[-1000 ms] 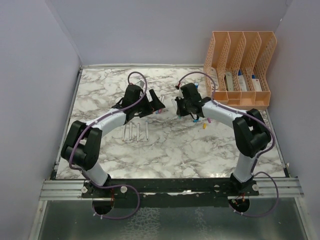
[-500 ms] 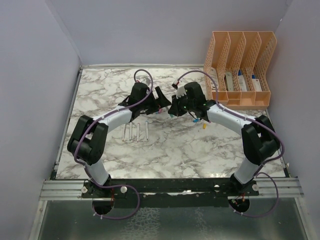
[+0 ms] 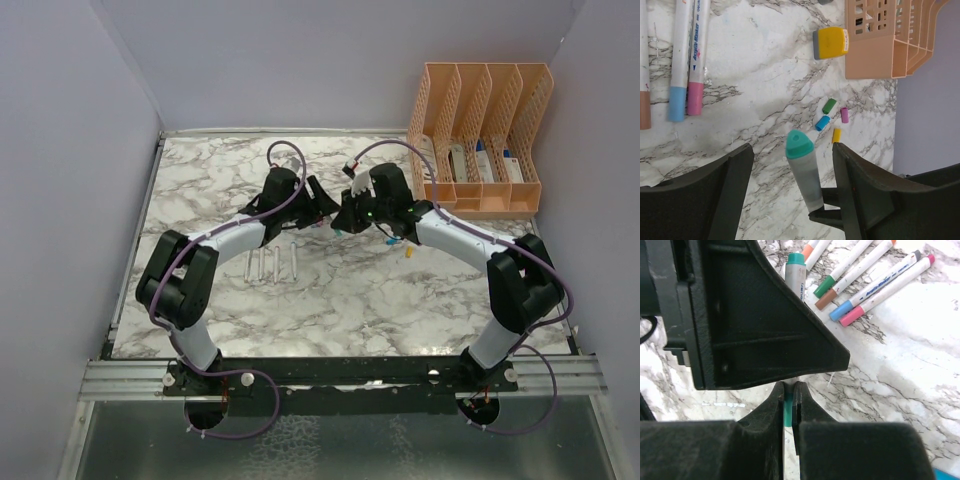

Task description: Open the pen caps

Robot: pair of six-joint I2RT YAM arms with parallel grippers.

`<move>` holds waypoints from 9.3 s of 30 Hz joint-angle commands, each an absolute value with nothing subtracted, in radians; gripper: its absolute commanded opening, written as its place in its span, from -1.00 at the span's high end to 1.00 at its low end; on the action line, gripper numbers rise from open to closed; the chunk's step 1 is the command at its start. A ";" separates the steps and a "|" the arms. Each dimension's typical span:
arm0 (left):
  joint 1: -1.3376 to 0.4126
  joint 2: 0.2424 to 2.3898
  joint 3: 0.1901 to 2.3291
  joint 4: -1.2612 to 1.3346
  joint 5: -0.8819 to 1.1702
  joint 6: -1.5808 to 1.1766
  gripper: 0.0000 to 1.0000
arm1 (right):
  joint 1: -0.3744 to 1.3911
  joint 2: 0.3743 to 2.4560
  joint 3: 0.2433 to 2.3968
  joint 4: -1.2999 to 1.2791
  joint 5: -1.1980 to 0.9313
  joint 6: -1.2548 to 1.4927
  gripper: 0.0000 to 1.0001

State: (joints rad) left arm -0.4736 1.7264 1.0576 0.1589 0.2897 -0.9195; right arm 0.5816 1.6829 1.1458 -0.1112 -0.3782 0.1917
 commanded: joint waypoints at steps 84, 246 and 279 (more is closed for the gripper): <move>-0.411 1.803 1.314 0.174 0.074 -0.938 1.00 | 0.627 1.557 1.021 -0.184 -0.364 0.405 0.97; -0.430 1.450 0.906 0.032 0.069 -0.793 -0.94 | 0.558 1.940 1.385 -0.338 -0.205 0.391 0.97; -0.525 1.659 0.972 0.312 0.045 -0.978 0.19 | 0.558 1.741 1.135 0.085 -0.546 0.716 0.98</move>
State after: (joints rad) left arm -0.5194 1.6527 0.9600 0.2638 0.0387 -0.9592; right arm 0.5552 1.7645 1.1435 0.0250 -0.5011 0.6868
